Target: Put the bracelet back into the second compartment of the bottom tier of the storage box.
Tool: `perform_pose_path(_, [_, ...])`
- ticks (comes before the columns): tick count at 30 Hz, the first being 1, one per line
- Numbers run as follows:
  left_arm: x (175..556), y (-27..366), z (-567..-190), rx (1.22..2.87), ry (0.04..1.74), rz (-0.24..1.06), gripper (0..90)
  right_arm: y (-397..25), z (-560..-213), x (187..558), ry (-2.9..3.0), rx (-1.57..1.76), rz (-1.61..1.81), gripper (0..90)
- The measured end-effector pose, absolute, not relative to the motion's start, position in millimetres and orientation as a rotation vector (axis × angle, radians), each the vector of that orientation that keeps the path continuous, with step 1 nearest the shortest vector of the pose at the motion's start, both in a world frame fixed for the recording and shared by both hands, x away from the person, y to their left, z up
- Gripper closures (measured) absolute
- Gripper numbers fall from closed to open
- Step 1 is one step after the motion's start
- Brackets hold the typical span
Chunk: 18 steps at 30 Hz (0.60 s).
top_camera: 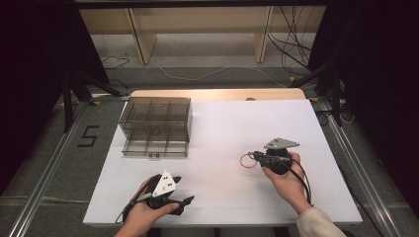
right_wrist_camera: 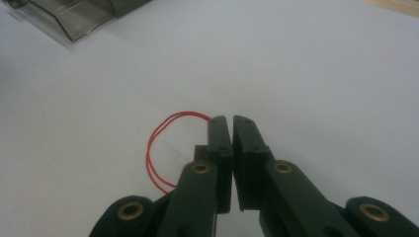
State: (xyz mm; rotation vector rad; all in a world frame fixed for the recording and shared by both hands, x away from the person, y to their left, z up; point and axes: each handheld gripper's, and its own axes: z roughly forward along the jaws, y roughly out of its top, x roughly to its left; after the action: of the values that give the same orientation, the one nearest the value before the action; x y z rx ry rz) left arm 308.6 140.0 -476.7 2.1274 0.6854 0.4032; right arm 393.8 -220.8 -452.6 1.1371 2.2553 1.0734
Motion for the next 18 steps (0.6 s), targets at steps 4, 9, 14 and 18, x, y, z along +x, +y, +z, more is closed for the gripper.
perform_pose_path(4, [308,139,-477,2.127,0.684,0.403,23.8,-213,-450,395,2.265,1.114,1.083,87.7])
perform_pose_path(9, [308,139,-477,2.125,0.684,0.402,23.8,-201,-448,397,2.275,1.093,1.092,87.7])
perform_pose_path(14, [308,140,-477,2.126,0.683,0.402,23.9,-193,-447,399,2.277,1.081,1.1,87.7])
perform_pose_path(18, [308,140,-477,2.123,0.682,0.402,24.0,-184,-445,401,2.283,1.063,1.106,87.6])
